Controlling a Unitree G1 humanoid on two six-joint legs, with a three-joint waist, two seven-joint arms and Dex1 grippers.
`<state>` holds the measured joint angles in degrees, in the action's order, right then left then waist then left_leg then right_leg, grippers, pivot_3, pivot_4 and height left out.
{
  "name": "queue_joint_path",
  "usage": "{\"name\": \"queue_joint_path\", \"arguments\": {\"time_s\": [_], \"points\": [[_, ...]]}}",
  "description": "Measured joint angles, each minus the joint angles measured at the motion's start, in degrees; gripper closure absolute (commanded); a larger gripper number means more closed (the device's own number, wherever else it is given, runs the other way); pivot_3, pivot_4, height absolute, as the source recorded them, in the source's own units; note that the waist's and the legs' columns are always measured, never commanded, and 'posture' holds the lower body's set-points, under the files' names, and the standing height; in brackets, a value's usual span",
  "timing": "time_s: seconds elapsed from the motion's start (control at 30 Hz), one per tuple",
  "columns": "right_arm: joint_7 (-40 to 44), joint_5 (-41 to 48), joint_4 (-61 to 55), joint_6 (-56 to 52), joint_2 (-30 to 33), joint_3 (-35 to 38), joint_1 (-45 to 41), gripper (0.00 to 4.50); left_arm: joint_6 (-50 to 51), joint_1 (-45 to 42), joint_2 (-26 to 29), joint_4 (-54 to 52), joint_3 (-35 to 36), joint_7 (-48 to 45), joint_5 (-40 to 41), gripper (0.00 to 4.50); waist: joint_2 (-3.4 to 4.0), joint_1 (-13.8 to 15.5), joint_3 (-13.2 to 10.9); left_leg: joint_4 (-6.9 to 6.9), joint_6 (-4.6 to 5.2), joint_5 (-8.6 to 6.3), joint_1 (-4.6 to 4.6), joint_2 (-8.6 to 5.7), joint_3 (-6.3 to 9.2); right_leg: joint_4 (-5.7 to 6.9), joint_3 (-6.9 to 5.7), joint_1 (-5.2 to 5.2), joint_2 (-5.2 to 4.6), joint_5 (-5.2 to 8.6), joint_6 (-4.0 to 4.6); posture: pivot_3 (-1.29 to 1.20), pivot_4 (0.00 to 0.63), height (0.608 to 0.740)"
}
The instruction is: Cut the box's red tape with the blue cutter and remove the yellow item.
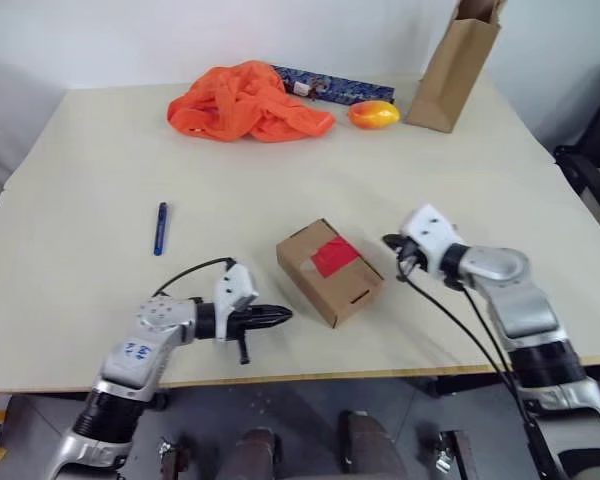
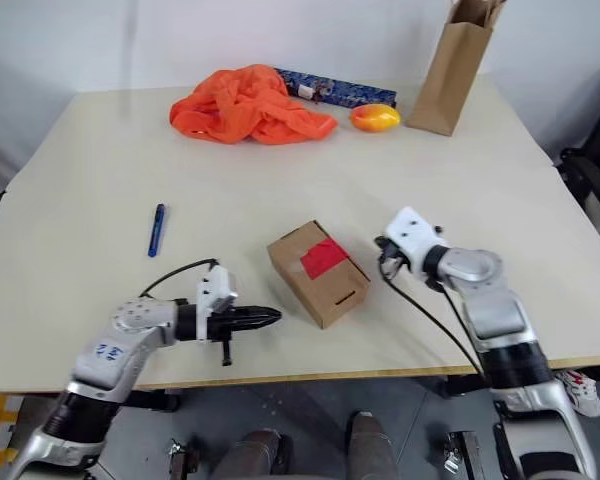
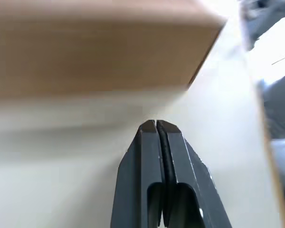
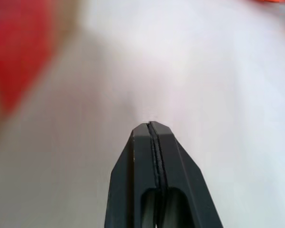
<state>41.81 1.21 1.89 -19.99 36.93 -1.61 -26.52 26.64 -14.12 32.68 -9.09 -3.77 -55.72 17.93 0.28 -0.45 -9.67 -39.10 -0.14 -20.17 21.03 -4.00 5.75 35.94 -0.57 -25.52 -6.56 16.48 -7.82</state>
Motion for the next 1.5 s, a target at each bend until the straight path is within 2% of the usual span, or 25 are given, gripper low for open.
{"name": "queue_joint_path", "arguments": {"time_s": [0.2,0.27,0.37,0.43,0.5,0.6,0.87,1.07,1.2,1.3,1.37,1.5], "points": [[6.1,4.6,-11.2,-7.5,8.7,4.5,11.9,4.50,-5.7,-6.3,-0.7,8.8,4.9,4.4,-1.2,4.46,0.00,2.0,0.0,-0.03,0.23,0.03,0.11,-0.22,-0.01,-0.17,0.03,0.05,-0.12,-0.13,-0.25,0.00,0.150,0.740],[9.0,6.7,-15.2,-9.9,11.6,4.8,15.3,4.50,-9.7,-9.4,-2.2,13.9,5.3,6.4,-2.6,4.46,-0.01,2.0,0.0,-0.03,0.25,0.02,0.13,-0.22,-0.03,-0.22,0.01,0.06,-0.10,-0.15,-0.29,0.00,0.150,0.740],[14.6,12.1,-23.3,-15.2,15.6,5.4,21.9,4.50,-17.9,-17.7,-7.1,27.2,5.3,9.4,-4.9,4.46,-0.11,2.3,0.0,-0.06,0.26,0.03,0.13,-0.22,-0.05,-0.23,-0.06,0.09,-0.07,-0.17,-0.30,0.00,0.150,0.740],[15.0,14.3,-26.7,-17.0,13.3,2.7,21.3,4.50,-22.2,-22.3,-10.6,34.9,4.6,9.6,-5.9,4.46,-0.44,1.8,0.0,-0.09,0.26,0.02,0.11,-0.26,-0.10,-0.22,-0.05,0.11,-0.07,-0.19,-0.31,0.00,0.150,0.740],[13.4,14.7,-26.7,-17.9,10.5,0.5,18.9,4.50,-25.3,-24.6,-13.8,38.0,2.5,7.8,-6.1,4.46,-0.52,1.4,-0.1,-0.12,0.30,0.03,0.13,-0.25,-0.27,-0.13,0.03,0.10,-0.12,-0.24,-0.33,0.00,0.150,0.740],[11.3,14.5,-26.5,-18.7,8.1,-2.1,15.9,4.50,-28.4,-25.7,-15.3,41.5,0.3,3.2,-6.3,4.46,-0.54,0.8,-0.1,-0.10,0.31,0.02,0.11,-0.21,-0.27,-0.10,0.00,0.07,-0.11,-0.25,-0.35,0.00,0.150,0.740],[9.1,15.3,-28.8,-22.9,7.5,-2.7,15.7,4.50,-26.2,-24.1,-10.1,38.1,-1.5,-5.4,-6.6,4.46,-0.54,0.7,-0.1,-0.11,0.31,0.02,0.11,-0.21,-0.15,-0.06,-0.04,0.04,-0.15,-0.25,-0.35,0.00,0.150,0.740],[9.8,16.5,-30.4,-23.5,10.1,-1.7,18.0,4.50,-25.3,-22.2,-10.1,36.1,-2.0,-5.2,-7.0,4.46,-0.54,1.7,-0.1,-0.11,0.32,0.01,0.14,-0.23,-0.13,-0.07,-0.05,0.05,-0.14,-0.26,-0.37,0.00,0.150,0.740],[8.7,15.7,-27.9,-20.4,12.1,1.0,21.0,4.50,-26.6,-21.3,-9.8,36.4,-0.4,-1.3,-7.2,4.46,-0.55,1.9,-0.1,-0.12,0.33,0.01,0.15,-0.23,-0.13,-0.07,-0.05,0.05,-0.14,-0.27,-0.37,0.00,0.150,0.740],[6.6,13.8,-22.2,-16.4,12.7,4.5,21.0,3.93,-26.1,-21.3,-7.9,35.8,3.4,3.0,-7.0,3.87,-0.55,1.7,-0.1,-0.13,0.33,0.01,0.07,-0.23,-0.20,-0.09,0.00,0.05,-0.13,-0.27,-0.37,0.00,0.150,0.740],[5.1,12.9,-17.1,-14.3,12.7,6.5,19.5,3.23,-24.6,-20.5,-6.5,33.1,5.3,5.0,-6.8,3.26,-0.55,1.7,-0.1,-0.13,0.32,0.01,0.07,-0.22,-0.21,-0.06,0.01,0.05,-0.14,-0.27,-0.37,0.00,0.150,0.740],[5.3,13.9,-8.3,-9.6,12.2,10.7,12.6,1.87,-17.6,-14.2,-4.1,20.1,9.8,8.9,-3.7,2.03,-0.51,1.2,-0.1,-0.07,0.32,0.01,0.07,-0.17,-0.20,0.01,0.04,0.03,-0.13,-0.27,-0.37,0.00,0.150,0.740]]}}
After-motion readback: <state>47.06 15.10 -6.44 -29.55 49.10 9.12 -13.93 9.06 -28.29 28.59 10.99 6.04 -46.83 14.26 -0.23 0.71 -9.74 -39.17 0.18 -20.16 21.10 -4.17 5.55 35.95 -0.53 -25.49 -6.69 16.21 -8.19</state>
